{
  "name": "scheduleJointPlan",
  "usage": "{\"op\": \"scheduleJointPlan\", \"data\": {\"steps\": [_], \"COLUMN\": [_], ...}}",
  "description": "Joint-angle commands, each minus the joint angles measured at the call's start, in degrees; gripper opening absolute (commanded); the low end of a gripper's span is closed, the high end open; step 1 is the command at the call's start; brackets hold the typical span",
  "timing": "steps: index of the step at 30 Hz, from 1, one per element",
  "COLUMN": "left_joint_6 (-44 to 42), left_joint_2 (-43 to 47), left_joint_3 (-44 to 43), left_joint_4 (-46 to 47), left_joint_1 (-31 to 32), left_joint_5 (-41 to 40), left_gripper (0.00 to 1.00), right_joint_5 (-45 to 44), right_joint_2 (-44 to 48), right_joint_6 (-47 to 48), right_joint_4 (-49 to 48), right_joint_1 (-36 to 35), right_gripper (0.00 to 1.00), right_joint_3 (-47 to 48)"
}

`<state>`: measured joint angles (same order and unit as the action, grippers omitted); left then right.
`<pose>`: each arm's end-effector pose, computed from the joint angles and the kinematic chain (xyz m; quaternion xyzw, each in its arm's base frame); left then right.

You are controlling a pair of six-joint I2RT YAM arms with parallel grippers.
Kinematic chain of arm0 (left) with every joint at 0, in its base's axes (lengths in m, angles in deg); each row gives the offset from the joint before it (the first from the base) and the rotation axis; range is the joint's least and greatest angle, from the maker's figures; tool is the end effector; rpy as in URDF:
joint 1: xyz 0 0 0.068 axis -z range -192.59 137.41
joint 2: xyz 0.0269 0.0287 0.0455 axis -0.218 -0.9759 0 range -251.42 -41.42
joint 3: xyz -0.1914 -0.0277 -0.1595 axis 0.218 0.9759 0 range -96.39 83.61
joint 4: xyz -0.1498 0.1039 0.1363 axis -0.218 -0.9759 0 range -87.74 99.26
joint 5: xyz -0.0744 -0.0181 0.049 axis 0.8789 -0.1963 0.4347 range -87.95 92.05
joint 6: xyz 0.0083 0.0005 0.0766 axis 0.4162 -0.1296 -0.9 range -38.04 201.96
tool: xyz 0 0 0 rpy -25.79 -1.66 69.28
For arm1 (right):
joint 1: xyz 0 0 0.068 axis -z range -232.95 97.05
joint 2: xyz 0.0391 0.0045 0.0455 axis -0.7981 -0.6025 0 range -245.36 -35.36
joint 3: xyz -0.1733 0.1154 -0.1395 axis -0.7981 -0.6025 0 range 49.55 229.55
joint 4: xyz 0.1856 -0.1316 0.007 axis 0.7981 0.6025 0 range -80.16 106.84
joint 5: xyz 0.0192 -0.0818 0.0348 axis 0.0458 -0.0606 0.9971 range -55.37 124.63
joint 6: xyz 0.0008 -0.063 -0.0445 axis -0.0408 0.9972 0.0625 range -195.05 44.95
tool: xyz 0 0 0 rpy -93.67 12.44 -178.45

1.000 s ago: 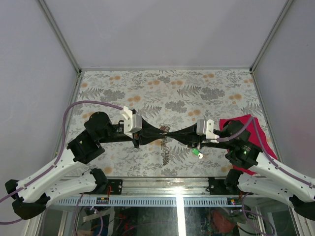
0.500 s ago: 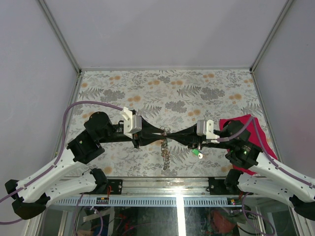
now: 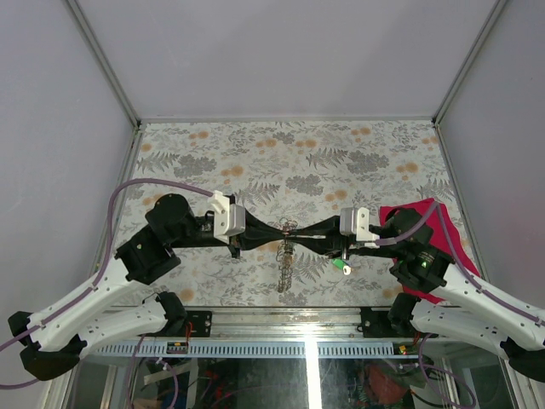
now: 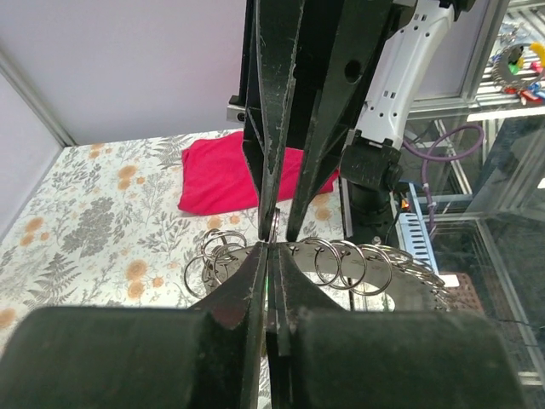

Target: Put the keys on the keyring

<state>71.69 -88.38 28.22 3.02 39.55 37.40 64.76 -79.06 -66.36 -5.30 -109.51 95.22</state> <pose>0.0806 -0.1656 0.3845 0.5295 0.4518 -0.4420 0.5659 0.0701 0.1659 0.3855 -0.4854 0.3704 0.4562 0.6473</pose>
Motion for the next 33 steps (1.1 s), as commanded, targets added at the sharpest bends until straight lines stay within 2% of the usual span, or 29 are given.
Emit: {"op": "scheduleJointPlan", "data": {"steps": [1,7,22,33], "left_joint_6": [-6.11,-10.82,-13.35,-14.85], "left_joint_2": [0.89,0.49,-0.30,-2.03], "left_joint_3": [-3.64,-6.16,-7.97,-11.01], "left_joint_4": [-0.42,-6.87,-10.34,-15.90], "left_joint_1": [0.33,0.33,0.33,0.28], "left_joint_5": [-1.52,-1.86,-2.81,-3.94], "left_gripper": [0.00,0.00,0.00,0.00], "right_joint_5": [0.72,-0.45,-0.97,-1.65], "right_joint_2": [1.55,2.69,0.97,-2.23], "right_joint_6": [1.50,3.62,4.11,6.69], "right_joint_4": [-0.09,3.09,1.41,6.62], "right_joint_1": [-0.25,-0.23,-0.27,-0.25], "right_gripper": [0.23,0.31,0.32,0.33], "right_joint_3": [2.89,3.10,4.17,7.32]}}
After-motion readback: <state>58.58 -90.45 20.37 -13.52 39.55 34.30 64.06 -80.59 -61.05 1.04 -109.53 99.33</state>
